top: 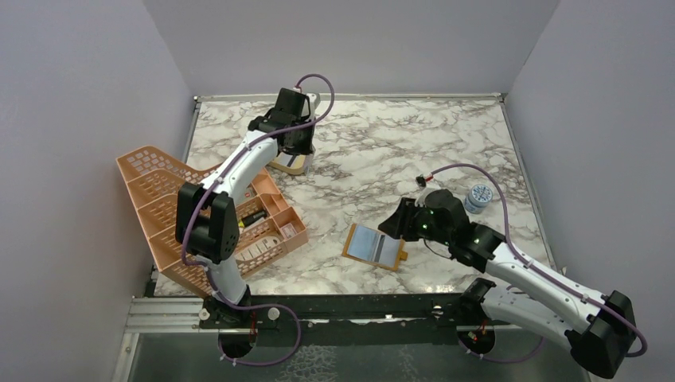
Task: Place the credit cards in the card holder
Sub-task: Pick up the credit card from the storage box.
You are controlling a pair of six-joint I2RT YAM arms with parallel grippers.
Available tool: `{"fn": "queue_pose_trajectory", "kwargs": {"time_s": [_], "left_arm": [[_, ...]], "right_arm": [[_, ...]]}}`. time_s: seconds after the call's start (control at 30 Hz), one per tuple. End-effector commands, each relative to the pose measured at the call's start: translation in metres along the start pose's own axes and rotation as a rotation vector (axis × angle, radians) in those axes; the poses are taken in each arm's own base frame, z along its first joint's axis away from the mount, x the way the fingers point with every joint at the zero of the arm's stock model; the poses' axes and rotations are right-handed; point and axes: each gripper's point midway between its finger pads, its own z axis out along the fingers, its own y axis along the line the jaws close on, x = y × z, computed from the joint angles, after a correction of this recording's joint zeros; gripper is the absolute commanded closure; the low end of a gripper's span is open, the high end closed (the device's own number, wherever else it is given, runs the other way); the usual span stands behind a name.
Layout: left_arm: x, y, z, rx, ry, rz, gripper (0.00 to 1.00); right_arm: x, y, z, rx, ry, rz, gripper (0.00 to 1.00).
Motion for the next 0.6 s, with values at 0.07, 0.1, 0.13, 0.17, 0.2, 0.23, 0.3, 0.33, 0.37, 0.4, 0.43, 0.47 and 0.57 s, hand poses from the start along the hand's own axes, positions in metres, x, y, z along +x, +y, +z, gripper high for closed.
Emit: {"fn": "queue_pose_trajectory", "kwargs": {"time_s": [0.07,0.1,0.13,0.17,0.2,0.23,0.3,0.33,0.37,0.4,0.43,0.47,0.57], "left_arm": [[0.01,-0.077,-0.035,0.426,-0.045,-0.171,1.0],[0.018,-0.085,-0.037,0.477,-0.042,-0.192,1.0],[0.02,-0.093,-0.042,0.533,-0.05,-0.209,1.0],[0.024,-0.101,-0.046,0.584,-0.048,-0.225,1.0],[0.027,-0.107,-0.05,0.632,-0.043,-0.242,1.0],[0.031,-0.113,-0.054,0.673,-0.032,-0.258,1.0],[0.042,-0.123,-0.062,0.752,0.005,-0.293,1.0],[0.047,-0.127,-0.066,0.786,0.023,-0.307,1.0],[0.052,-0.131,-0.071,0.826,0.041,-0.32,1.0],[0.056,-0.134,-0.075,0.845,0.051,-0.335,1.0],[0.059,-0.135,-0.079,0.855,0.057,-0.351,1.0],[0.061,-0.137,-0.083,0.869,0.061,-0.36,1.0],[0.069,-0.142,-0.096,0.904,0.078,-0.372,1.0]], "right_arm": [[-0.01,0.036,-0.007,-0.173,-0.034,0.061,0.64],[-0.011,0.039,-0.008,-0.185,-0.039,0.064,0.64],[-0.012,0.039,-0.008,-0.186,-0.042,0.07,0.64],[-0.012,0.038,-0.007,-0.177,-0.044,0.08,0.64],[-0.013,0.037,-0.006,-0.169,-0.048,0.09,0.64],[-0.013,0.036,-0.005,-0.166,-0.05,0.095,0.64],[-0.015,0.041,-0.004,-0.185,-0.055,0.097,0.64],[-0.016,0.043,-0.004,-0.194,-0.053,0.106,0.64],[-0.017,0.046,-0.004,-0.205,-0.051,0.119,0.64],[-0.017,0.049,-0.004,-0.218,-0.051,0.131,0.64],[-0.018,0.052,-0.005,-0.237,-0.052,0.141,0.64],[-0.017,0.055,-0.006,-0.253,-0.052,0.153,0.64],[-0.017,0.058,-0.007,-0.28,-0.059,0.179,0.64]]}}
